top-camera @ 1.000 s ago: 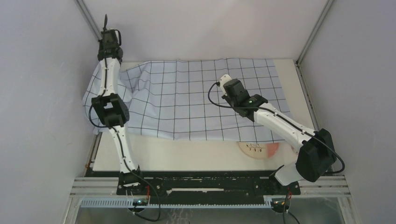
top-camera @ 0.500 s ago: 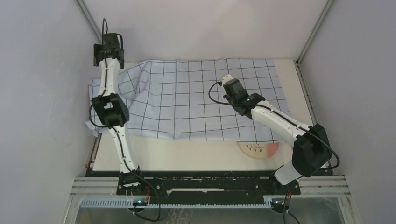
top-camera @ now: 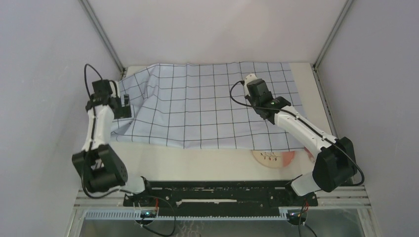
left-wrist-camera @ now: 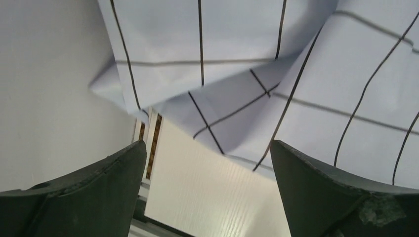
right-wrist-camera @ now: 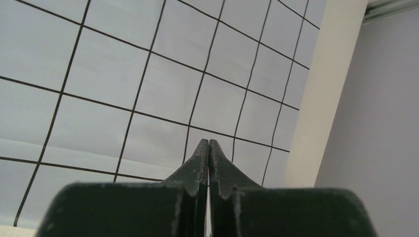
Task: Set the dinner table for one person
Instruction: Flatten out the napkin at the center of the board.
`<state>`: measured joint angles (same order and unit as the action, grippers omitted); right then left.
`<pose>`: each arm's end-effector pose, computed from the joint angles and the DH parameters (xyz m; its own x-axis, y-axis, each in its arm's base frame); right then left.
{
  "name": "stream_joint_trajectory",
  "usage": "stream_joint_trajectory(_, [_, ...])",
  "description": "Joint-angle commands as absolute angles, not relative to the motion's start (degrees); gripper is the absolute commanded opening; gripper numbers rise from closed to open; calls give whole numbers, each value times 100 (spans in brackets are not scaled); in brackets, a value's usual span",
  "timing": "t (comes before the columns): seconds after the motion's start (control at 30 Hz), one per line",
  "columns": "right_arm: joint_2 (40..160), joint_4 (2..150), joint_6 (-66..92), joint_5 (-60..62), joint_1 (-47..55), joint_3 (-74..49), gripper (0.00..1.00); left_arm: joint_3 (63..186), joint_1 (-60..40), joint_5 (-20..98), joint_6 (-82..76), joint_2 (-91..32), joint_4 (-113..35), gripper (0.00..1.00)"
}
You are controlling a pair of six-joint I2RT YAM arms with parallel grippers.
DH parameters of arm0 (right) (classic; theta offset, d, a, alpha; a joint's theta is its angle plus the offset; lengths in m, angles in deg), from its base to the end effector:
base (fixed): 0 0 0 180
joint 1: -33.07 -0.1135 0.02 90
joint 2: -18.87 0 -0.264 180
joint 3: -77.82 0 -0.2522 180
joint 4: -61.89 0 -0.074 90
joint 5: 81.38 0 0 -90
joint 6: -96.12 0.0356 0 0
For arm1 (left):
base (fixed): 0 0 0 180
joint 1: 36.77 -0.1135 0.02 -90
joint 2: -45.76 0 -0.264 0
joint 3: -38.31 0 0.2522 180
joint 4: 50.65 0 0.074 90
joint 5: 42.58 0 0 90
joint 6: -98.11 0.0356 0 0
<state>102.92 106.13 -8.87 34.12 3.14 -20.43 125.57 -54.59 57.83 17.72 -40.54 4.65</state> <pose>0.2829 0.1452 0.2889 -0.5575 -0.5904 -0.5836 -0.3498 0.8046 -0.4798 0.3014 0.1036 0.2926 -0.8296 -0.0942 -0.5503 -0.2665 0.9329 0.2421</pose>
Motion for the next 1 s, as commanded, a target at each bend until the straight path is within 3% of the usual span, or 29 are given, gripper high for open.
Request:
stream_joint_trajectory(0.0, [9996, 10334, -1007, 3271, 431, -2072, 3, 11268, -5798, 5329, 2169, -3027, -631, 100])
stream_joint_trajectory(0.13, [10000, 10226, -1088, 3219, 442, -2071, 2, 10626, -6400, 4352, 2236, -2745, -884, 100])
stream_joint_trajectory(0.37, [9976, 10222, -1248, 3226, 337, -2068, 3, 11189, -7646, 1997, 1601, -3757, -133, 100])
stream_joint_trajectory(0.73, [9963, 10127, -1563, 3544, 169, -2068, 3, 10033, -7763, 1980, 1264, -2681, -597, 100])
stream_joint_trajectory(0.97, [10050, 10023, -1640, 3538, 68, -2061, 3, 9578, -7832, 2558, 1246, -2115, -592, 100])
